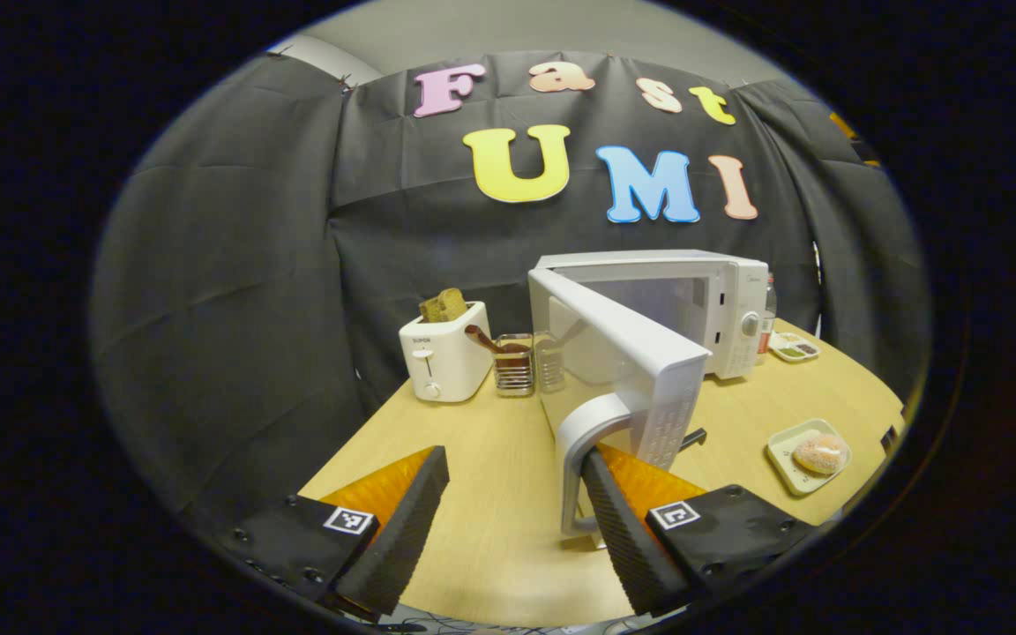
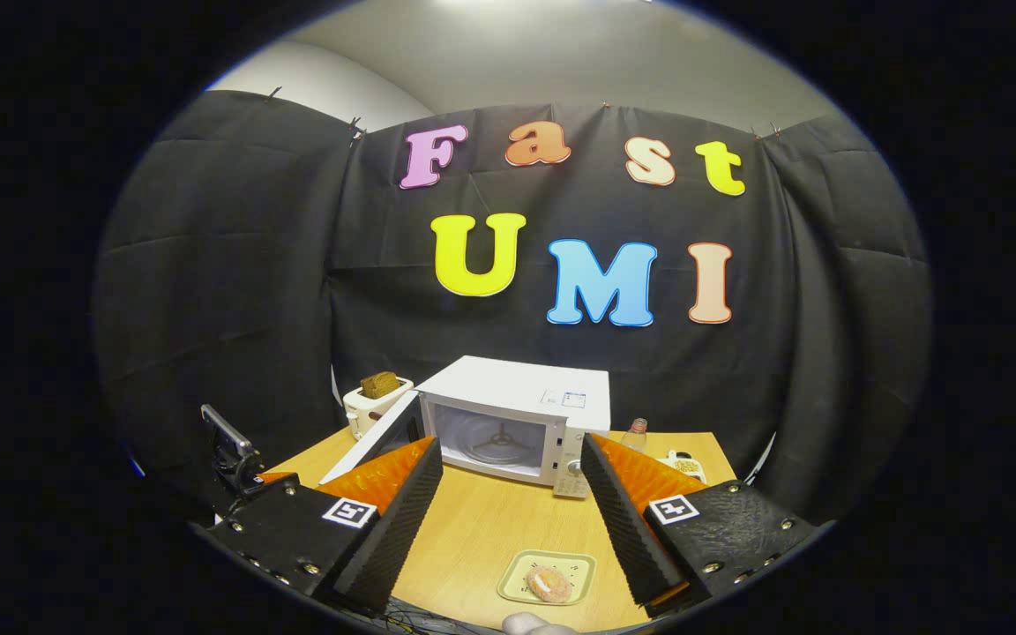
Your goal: Open the microwave oven with the left hand, put the food in, and close the microwave oven.
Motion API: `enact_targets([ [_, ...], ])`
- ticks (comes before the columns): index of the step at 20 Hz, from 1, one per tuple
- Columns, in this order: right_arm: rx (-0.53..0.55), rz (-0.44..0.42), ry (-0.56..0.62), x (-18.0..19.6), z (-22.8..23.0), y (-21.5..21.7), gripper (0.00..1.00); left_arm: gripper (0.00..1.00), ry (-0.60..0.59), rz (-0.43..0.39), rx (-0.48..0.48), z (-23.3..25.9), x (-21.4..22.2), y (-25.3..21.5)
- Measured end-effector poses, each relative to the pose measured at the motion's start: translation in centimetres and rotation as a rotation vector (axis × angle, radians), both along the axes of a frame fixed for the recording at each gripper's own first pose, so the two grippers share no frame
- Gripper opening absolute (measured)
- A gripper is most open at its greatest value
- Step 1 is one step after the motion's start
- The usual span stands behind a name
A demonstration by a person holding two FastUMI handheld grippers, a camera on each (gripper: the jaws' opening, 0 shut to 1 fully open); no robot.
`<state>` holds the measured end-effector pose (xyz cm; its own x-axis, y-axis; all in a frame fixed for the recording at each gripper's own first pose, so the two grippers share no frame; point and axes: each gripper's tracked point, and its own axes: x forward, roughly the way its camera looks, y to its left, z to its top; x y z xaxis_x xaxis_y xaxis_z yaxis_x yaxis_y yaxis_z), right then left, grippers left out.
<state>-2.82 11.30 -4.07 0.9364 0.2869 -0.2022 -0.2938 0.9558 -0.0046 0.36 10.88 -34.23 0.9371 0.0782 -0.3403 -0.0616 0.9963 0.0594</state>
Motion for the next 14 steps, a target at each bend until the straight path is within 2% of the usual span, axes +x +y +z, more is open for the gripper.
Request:
enact_targets([
  [4, 0.004, 0.008, 0.008, 0.2, -0.6, 0.4, 0.96, 0.98, -0.028, 0.062, 0.071, 0.7, -1.6, 3.6],
  [7, 0.005, 0.013, 0.025, 0.7, -1.2, 0.4, 0.96, 1.0, -0.008, 0.106, 0.059, 0.3, -1.4, 5.8],
  [8, 0.002, 0.01, 0.025, 1.0, -1.3, 0.1, 0.96, 0.94, -0.005, 0.113, 0.066, 0.2, -1.5, 6.0],
  [11, -0.039, -0.004, 0.024, 1.7, -2.6, -1.2, 0.96, 0.96, -0.024, 0.12, 0.089, 1.6, -2.2, 6.0],
  [14, -0.091, -0.003, 0.062, 1.5, -6.3, -3.1, 0.96, 0.98, -0.047, 0.122, 0.118, 4.2, -3.7, 5.5],
])
